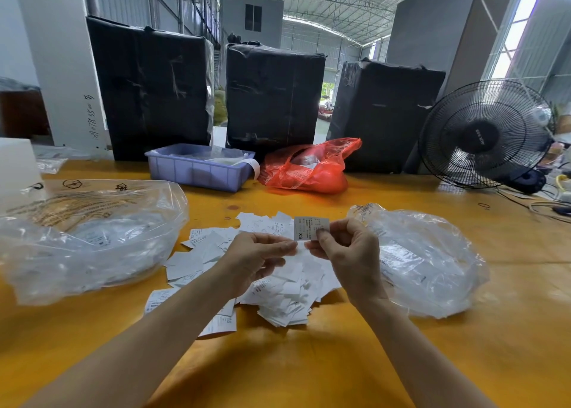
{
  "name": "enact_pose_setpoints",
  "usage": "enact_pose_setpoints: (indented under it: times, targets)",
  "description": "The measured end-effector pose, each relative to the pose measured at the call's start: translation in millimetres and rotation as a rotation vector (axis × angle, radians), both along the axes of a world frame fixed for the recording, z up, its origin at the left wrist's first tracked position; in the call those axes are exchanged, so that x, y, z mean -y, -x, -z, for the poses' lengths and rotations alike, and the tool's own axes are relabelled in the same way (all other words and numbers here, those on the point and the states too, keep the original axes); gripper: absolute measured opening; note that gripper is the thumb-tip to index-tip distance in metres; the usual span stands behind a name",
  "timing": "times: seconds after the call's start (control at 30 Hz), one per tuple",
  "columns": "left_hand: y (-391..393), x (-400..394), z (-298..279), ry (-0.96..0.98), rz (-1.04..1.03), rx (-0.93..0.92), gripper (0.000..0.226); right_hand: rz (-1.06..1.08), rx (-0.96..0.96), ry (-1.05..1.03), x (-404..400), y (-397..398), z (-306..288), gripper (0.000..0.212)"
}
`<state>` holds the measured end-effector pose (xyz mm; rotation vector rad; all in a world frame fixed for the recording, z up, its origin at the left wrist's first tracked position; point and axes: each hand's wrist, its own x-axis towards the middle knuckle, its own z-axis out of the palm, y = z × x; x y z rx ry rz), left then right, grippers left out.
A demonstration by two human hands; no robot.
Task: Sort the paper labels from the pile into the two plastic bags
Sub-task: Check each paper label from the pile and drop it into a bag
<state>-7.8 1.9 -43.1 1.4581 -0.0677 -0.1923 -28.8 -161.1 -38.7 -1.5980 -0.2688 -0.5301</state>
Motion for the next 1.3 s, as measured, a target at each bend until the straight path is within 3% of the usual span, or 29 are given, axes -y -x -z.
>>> enact_pose_setpoints:
  times: [0.3,0.43,0.67,0.93,1.07,1.2,1.3]
  targets:
    - [0.9,0.0,0.8,-0.011,0.021,0.015,0.027,-0.068,-0.005,0.126,-1.2,0.1,2.7,0.012]
    - [0.5,1.2,-1.9,0.025,-0.029,0.000,0.036,-0.133,-0.068,0.168,-0.5,-0.1,2.9,0.010]
    - [0.1,-0.4,-2.0,0.008,-0.075,0.032,0.027,-0.282,-0.236,0.191,3.6,-1.1,0.0,0.002]
    - [4.1,9.1,3.5,-0.080,-0.028,0.079,0.047,-0.363,-0.358,0.497,1.4,0.0,-0.5,0.024]
    - [3.3,9.0,3.4,-0.100,-0.061,0.074,0.036,-0.394,-0.324,0.580,1.7,2.3,-4.6,0.020]
    - [5.9,12.9,3.9,-0.025,-0.065,0.069,0.029,-0.355,-0.311,0.515,-2.6,2.3,1.7,0.048]
    - [4.5,14.5,2.4,0.061,-0.125,0.032,0.017,-0.276,-0.269,0.411,-2.8,-0.1,3.0,0.051]
